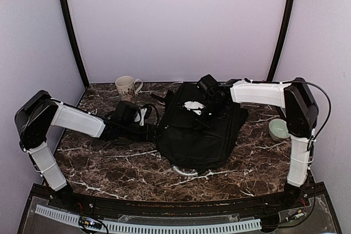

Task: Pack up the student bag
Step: Adjust the student bag at the center of the board.

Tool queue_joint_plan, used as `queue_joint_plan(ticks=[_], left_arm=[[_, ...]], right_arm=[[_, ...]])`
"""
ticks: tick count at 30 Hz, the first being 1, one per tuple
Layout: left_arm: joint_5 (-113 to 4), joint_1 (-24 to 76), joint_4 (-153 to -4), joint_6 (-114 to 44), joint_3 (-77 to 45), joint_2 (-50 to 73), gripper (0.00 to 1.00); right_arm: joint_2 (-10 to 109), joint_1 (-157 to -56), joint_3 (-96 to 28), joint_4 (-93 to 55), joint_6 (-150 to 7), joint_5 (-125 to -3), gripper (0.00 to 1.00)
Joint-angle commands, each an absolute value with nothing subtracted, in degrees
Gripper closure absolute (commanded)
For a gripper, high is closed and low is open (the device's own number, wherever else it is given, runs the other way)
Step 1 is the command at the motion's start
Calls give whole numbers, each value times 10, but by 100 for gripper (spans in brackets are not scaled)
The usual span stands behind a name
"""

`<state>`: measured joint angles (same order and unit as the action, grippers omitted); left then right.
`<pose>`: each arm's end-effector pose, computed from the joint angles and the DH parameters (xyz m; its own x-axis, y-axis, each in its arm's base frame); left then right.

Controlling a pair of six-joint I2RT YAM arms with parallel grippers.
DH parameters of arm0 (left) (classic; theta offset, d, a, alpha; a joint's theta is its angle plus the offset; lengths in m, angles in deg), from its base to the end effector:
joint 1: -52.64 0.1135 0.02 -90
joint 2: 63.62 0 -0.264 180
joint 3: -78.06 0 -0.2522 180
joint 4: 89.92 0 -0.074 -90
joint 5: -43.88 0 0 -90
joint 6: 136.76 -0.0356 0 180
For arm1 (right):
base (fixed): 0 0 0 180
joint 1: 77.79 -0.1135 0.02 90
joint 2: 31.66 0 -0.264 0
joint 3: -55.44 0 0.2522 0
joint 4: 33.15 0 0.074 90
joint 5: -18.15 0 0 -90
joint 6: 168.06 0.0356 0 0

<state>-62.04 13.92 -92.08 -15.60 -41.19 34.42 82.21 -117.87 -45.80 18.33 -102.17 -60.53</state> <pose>0.2639 -0.2241 0.1598 -0.7860 -0.0076 -0.6182 0.4322 0.7082 -0.5582 0.3172 0.2761 0.2018 -0.3436 -0.8126 -0.4707 -0.9173 0.3978 -0.0172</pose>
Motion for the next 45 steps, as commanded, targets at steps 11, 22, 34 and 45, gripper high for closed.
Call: queue_joint_plan(ticks=[11, 22, 34, 45], left_arm=[[-718, 142, -1051, -92, -438, 388, 75], [-741, 80, -1087, -91, -464, 394, 96], [-747, -8, -1038, -106, -415, 428, 84], [-692, 19, -848, -195, -384, 328, 59]], right_arm=[[777, -1174, -459, 231, -1017, -612, 61], [755, -1152, -425, 220, -1009, -648, 60], [723, -1135, -347, 307, -1101, -607, 59], [633, -1133, -357, 361, -1121, -587, 55]])
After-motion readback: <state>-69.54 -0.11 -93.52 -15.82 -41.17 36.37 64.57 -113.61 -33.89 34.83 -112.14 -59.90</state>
